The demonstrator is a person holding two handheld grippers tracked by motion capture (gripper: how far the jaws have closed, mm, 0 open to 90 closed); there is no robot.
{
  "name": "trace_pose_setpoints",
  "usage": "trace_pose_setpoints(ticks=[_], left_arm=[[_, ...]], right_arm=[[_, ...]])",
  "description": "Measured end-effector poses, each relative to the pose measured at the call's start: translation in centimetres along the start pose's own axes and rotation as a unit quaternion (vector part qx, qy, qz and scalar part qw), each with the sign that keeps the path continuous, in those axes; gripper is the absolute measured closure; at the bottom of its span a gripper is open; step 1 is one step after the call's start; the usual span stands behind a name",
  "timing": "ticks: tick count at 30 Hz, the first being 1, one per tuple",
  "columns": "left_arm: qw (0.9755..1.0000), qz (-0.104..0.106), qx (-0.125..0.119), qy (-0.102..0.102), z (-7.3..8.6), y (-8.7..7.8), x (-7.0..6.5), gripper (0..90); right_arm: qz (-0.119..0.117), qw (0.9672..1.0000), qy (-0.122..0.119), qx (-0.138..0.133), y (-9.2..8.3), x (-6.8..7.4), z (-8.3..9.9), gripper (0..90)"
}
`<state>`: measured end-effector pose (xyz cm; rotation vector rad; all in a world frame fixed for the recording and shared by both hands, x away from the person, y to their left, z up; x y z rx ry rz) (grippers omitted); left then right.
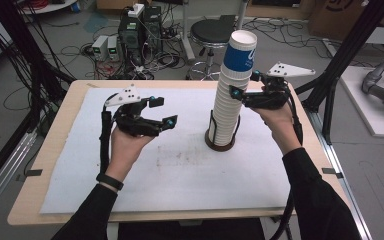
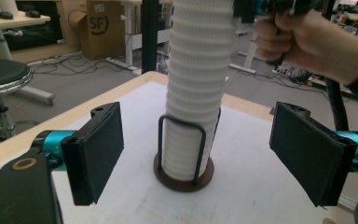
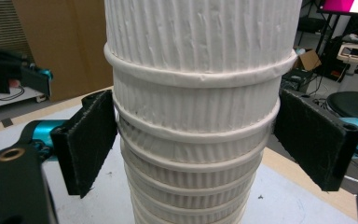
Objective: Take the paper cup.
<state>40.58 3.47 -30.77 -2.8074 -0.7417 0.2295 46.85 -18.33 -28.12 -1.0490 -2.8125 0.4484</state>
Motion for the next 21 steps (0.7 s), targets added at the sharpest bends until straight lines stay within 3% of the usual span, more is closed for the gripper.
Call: trace_pose_setpoints(ticks=[12, 21], left_arm=[[0.9995, 0.017, -0.010, 0.023, -7.7, 2.9, -1.0, 17.6], [0.9991, 0.023, -0.019, 0.029, -12.2, 5.3, -1.5, 17.6]], right_arm=[[0.002, 1.0000, -0.004, 0.001, -0.1, 0.0, 0.0, 14.6], [0.004, 1.0000, -0.006, 0.000, -0.1, 0.0, 0.0, 14.8]])
Point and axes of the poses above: each handheld gripper's, and its own axes: y roughly forward along the jaws, z roughly out of its underside, x roughly to its left, the point moved 10 cm from there along y, roughly forward along the jaws, and after that the axes turned 4 degrees about x, right-handed, at the moved point
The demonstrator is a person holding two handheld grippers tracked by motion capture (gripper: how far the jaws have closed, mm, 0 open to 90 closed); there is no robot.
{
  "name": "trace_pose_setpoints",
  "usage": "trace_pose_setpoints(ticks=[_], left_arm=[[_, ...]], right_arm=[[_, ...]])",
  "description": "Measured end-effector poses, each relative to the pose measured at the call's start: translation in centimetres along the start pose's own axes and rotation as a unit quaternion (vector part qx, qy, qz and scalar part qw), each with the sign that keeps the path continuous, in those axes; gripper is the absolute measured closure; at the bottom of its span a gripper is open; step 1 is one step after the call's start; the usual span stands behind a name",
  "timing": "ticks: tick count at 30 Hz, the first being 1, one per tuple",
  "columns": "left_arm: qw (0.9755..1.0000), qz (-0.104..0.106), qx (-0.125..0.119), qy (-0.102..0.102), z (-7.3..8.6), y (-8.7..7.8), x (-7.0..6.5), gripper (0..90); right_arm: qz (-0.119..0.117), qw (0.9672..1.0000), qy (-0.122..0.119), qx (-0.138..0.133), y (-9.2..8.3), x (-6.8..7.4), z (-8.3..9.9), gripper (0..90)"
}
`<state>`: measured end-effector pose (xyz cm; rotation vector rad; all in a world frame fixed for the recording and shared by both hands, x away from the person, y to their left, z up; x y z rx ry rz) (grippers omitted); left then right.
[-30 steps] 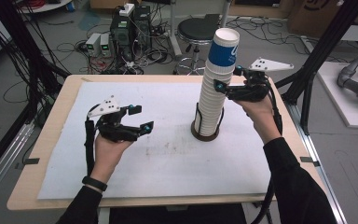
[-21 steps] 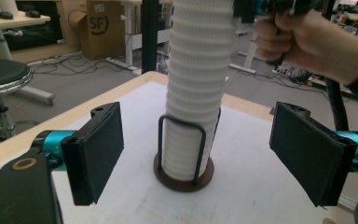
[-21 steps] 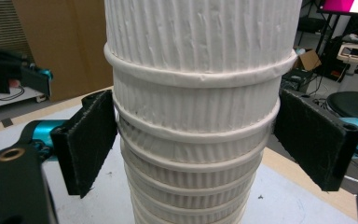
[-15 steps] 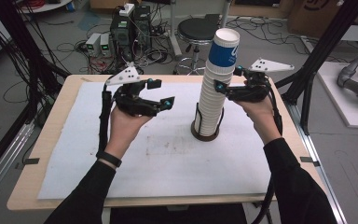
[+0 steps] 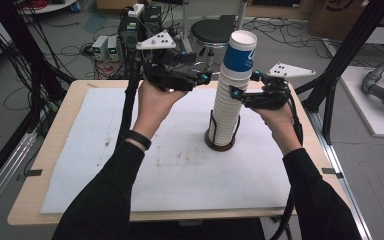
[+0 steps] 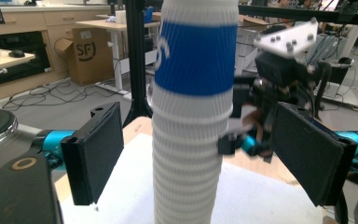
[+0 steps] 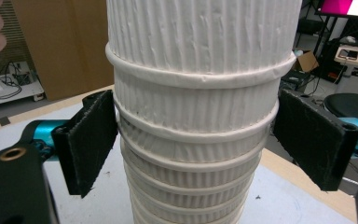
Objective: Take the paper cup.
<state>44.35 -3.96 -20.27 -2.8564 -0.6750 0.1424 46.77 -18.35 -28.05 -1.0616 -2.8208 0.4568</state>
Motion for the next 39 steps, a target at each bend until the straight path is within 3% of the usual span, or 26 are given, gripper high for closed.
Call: trace_pose_setpoints(ticks=[9, 14, 25, 33, 39], left_arm=[[0.9999, 0.009, -0.011, -0.001, -3.6, 2.6, 0.0, 17.6], [0.9998, 0.018, -0.009, 0.003, -4.9, 4.3, -0.4, 17.6], [0.9998, 0.022, -0.005, 0.002, -6.1, 7.1, -0.5, 24.0], [0.9993, 0.033, -0.007, -0.014, -6.0, 7.6, -0.2, 29.2], [0.9994, 0.031, -0.011, -0.012, -6.3, 7.6, -0.3, 30.1]], right_arm=[[0.000, 1.0000, -0.001, 0.000, -0.1, 0.0, 0.0, 14.9], [-0.001, 1.0000, -0.001, -0.001, -0.1, 0.0, 0.0, 15.0], [0.000, 1.0000, -0.003, -0.001, -0.2, 0.0, 0.0, 15.3], [0.000, 1.0000, -0.005, -0.002, -0.3, 0.0, 0.0, 15.8], [0.000, 1.0000, -0.004, -0.002, -0.4, 0.0, 0.0, 16.4]])
Point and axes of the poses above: each handheld gripper's, and its own axes: y roughly forward along the jaws, z roughly out of its underside, x roughly to its left, the point moved 10 cm from there along y, roughly forward along the jaws, and after that the axes turned 4 degrees about x, right-handed, at the moved point
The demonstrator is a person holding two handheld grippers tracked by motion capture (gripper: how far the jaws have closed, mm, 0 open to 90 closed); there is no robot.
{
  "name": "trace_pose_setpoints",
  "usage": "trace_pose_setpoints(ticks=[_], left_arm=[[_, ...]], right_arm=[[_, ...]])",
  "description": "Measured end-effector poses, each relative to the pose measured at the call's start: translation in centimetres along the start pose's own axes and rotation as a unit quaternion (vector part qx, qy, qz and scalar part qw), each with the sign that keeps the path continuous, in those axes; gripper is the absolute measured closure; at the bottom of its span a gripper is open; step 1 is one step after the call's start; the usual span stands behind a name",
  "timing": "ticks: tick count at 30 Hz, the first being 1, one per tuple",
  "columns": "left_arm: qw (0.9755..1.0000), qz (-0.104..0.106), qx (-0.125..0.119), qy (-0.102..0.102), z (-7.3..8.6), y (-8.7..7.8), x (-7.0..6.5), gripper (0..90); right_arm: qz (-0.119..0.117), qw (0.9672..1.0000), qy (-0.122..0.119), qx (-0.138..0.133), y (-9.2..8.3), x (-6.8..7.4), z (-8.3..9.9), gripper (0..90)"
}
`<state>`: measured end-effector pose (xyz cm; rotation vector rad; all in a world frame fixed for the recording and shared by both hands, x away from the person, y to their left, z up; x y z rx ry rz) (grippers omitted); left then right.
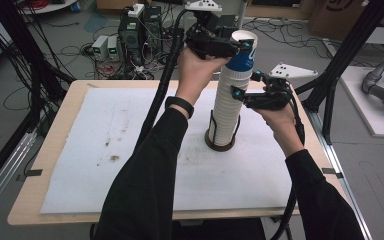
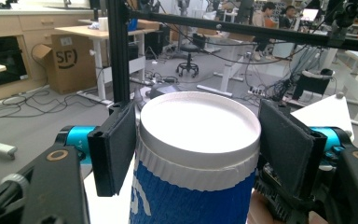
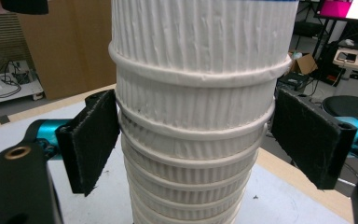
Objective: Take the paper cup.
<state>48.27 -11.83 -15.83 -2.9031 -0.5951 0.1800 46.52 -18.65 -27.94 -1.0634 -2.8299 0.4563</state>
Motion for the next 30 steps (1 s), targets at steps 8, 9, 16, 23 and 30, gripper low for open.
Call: trace_pose_setpoints(ticks=[8, 9, 16, 23, 30], left_arm=[[0.9997, -0.003, -0.018, 0.016, -1.7, -0.3, -0.6, 30.3], [0.9996, -0.004, -0.022, 0.016, -2.0, -0.4, -0.6, 30.3], [0.9989, -0.011, -0.043, 0.016, -3.4, -0.9, -0.7, 30.3], [0.9979, -0.014, -0.057, 0.026, -5.1, -1.7, -1.2, 30.3], [0.9963, -0.019, -0.074, 0.039, -6.8, -2.9, -1.8, 30.4]], right_arm=[[0.002, 1.0000, -0.002, 0.000, -0.1, 0.0, 0.0, 16.9], [0.002, 1.0000, -0.002, 0.000, -0.1, 0.0, 0.0, 17.0], [0.002, 1.0000, -0.002, -0.001, -0.2, 0.0, 0.0, 17.6], [0.000, 1.0000, -0.002, -0.002, -0.2, 0.0, 0.0, 18.2], [0.000, 1.0000, -0.001, -0.003, -0.3, 0.0, 0.0, 18.6]])
Point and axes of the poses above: each handheld gripper's, and its own axes: y roughly forward along the jaws, z roughly out of its underside, x roughly to its left, the point moved 10 cm from there along y, roughly forward along the jaws, and after that the axes turned 4 degrees about x, right-handed, at the moved point
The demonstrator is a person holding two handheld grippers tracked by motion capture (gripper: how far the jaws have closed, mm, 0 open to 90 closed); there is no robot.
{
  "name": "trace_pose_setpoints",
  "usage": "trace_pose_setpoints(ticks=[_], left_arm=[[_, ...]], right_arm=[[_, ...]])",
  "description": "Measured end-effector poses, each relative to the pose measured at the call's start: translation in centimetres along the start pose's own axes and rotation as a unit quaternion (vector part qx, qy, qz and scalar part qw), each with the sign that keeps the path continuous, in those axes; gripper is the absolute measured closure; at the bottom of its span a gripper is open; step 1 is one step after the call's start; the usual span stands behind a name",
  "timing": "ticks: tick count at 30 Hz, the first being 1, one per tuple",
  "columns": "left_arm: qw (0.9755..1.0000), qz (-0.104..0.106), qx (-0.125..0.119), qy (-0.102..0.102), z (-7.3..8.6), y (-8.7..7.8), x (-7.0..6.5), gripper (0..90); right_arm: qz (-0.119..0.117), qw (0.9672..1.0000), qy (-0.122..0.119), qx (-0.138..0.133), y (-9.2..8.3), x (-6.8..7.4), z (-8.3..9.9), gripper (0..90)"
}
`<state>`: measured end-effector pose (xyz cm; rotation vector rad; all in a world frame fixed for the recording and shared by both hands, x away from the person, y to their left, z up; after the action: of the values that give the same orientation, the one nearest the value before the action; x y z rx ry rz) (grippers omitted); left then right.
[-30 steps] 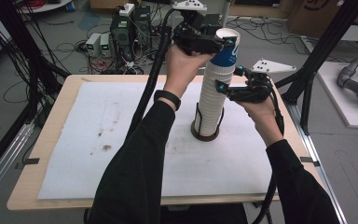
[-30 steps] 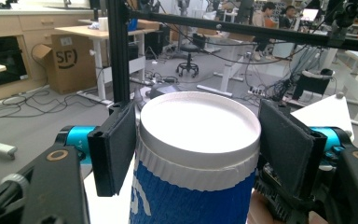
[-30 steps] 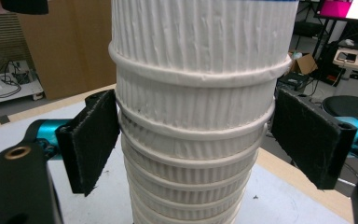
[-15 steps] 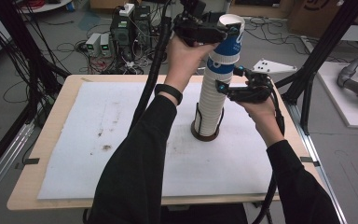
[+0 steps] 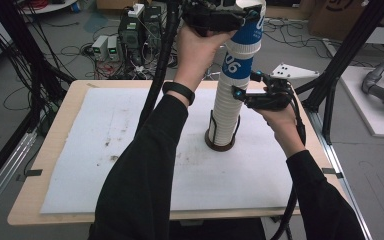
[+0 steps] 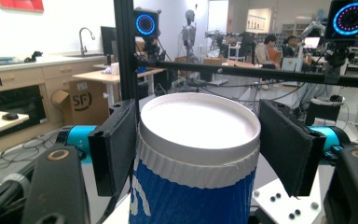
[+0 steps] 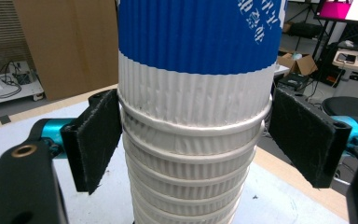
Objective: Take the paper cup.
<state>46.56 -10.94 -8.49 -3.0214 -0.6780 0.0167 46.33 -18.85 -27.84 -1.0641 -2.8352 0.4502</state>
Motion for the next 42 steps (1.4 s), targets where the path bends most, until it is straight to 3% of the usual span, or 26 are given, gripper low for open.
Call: trace_pose_setpoints(ticks=[8, 17, 25, 30, 42], left_arm=[[0.9998, -0.004, -0.018, 0.003, -1.4, -1.7, 0.0, 30.4], [0.9998, -0.009, -0.008, 0.017, -1.7, -4.4, -0.1, 30.3], [0.9994, -0.014, 0.007, 0.031, -1.0, -6.9, -0.6, 30.3], [0.9992, -0.014, 0.019, 0.032, 1.1, -9.0, -1.1, 30.3], [0.9990, -0.012, 0.041, 0.014, 6.9, -12.5, -1.8, 30.3]], right_arm=[[0.001, 1.0000, 0.000, -0.001, 0.0, 0.0, 0.0, 19.1], [0.002, 1.0000, 0.000, -0.001, -0.1, 0.0, 0.0, 19.4], [0.003, 1.0000, 0.000, -0.002, -0.2, 0.0, 0.0, 20.9], [0.003, 1.0000, 0.000, -0.003, -0.4, 0.0, 0.0, 21.9], [0.005, 1.0000, 0.001, -0.005, -0.3, 0.0, 0.0, 22.7]])
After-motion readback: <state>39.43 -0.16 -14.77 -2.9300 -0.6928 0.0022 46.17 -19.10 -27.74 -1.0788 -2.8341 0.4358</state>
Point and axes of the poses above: each handheld gripper's, and its own axes: y roughly forward along the jaws, z roughly out of its underside, x roughly to its left, the point moved 10 cm from there along y, roughly forward along the jaws, and after that the axes turned 4 degrees about x, right-handed, at the moved point
